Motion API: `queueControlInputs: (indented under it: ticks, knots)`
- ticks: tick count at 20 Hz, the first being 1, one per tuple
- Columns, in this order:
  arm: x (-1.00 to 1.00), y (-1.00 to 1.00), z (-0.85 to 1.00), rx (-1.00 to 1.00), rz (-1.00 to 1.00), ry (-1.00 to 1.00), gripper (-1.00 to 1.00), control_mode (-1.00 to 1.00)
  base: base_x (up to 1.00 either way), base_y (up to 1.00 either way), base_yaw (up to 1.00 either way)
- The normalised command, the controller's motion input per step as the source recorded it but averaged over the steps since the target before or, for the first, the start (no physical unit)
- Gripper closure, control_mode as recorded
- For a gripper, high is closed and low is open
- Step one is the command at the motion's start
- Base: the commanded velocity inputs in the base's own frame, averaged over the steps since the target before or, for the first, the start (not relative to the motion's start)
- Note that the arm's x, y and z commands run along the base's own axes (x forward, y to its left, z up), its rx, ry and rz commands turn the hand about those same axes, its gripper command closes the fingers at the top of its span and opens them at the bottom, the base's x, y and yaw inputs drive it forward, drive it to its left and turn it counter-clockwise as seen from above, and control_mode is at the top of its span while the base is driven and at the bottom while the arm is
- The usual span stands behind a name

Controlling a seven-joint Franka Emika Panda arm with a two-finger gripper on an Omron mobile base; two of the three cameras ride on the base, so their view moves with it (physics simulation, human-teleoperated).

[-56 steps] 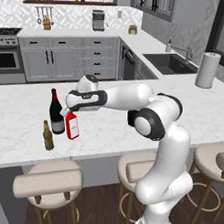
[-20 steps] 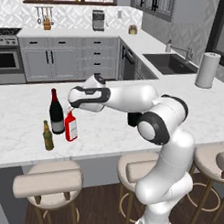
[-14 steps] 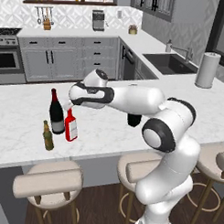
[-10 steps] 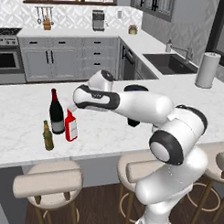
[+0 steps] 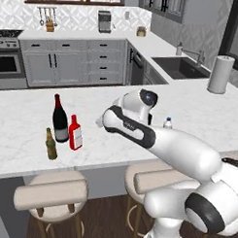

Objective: Move the plastic bottles in the middle to the plastics group, and the glass bottles in the middle to the glass group.

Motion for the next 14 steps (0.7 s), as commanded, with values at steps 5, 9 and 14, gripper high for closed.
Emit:
queueControlInputs:
  ticks: [5,9,14]
  knots:
    - [-0.05,-1.0,0.67,0.0,-0.26,0.13,-1.0,-1.0,0.0,0.0,0.0]
    - [0.0,-1.0,0.24,-0.05,-0.28,0.23,-1.0,-1.0,0.0,0.0,0.0]
    - [0.04,-1.0,0.06,-0.08,-0.32,0.33,-1.0,-1.0,0.0,0.0,0.0]
